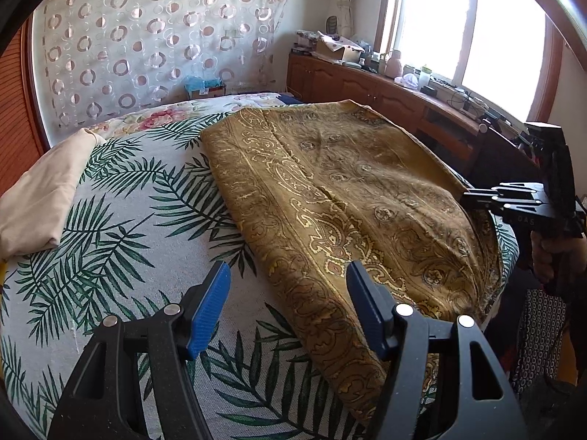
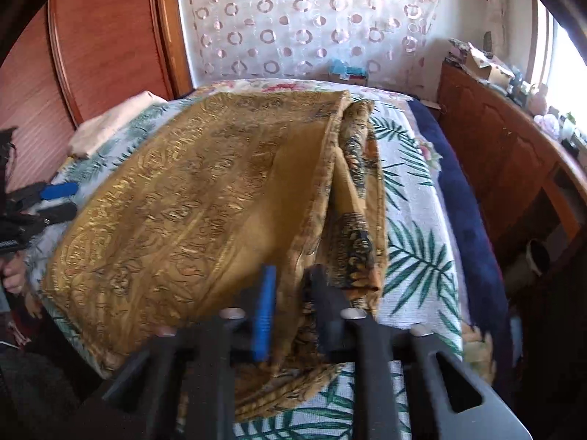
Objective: Fold small clothes
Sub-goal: 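Press and straighten the folded gold shirt with both grippers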
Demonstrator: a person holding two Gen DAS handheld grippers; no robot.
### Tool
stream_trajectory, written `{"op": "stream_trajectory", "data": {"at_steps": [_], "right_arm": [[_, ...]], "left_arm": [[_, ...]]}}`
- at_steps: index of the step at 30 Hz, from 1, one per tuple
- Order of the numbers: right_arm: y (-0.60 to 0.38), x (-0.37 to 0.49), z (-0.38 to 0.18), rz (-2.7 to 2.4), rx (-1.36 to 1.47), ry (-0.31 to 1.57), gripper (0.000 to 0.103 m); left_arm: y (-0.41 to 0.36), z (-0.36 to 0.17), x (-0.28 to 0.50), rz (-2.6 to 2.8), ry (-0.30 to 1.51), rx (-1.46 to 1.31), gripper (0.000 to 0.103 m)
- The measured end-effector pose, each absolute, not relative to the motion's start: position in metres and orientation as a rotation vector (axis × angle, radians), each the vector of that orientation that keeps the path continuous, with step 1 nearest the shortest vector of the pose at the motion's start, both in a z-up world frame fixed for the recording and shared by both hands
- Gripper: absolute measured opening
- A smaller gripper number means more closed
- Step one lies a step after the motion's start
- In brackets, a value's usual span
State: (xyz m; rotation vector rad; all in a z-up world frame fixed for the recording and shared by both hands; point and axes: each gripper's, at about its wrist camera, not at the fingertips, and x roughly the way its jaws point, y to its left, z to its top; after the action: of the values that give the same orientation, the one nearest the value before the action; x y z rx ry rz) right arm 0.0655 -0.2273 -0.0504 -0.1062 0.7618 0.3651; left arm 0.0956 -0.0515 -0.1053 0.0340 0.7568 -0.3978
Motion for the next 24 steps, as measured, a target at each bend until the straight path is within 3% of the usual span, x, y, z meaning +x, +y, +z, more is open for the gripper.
{"op": "stream_trajectory", "data": {"at_steps": [8,18,21,24], "right_arm": [[-0.246,0.033,-0.014,0.345,-0.089,0.642,0.003],[-0.259,0.027,-0.03,0.286,-0.097,0.72,0.003],[-0.26,0.024,-0.03,0.256,-0.091,0.725,0.017],[-0.265,0.024,-0.033,0.263,-0.035,0.74,0.021]], "left_arm": [[-0.052,-0.107,0.095,-0.409,0.764,0.028,0.067],[-0.057,-0.114,0.089,-0.464,0.801,0.01,0.067],[-0.058,-0.118,0.084,-0.502,0.809,-0.003,0.065],[-0.057,-0.122,0.081,-0.514,0.829,-0.013,0.055]]}}
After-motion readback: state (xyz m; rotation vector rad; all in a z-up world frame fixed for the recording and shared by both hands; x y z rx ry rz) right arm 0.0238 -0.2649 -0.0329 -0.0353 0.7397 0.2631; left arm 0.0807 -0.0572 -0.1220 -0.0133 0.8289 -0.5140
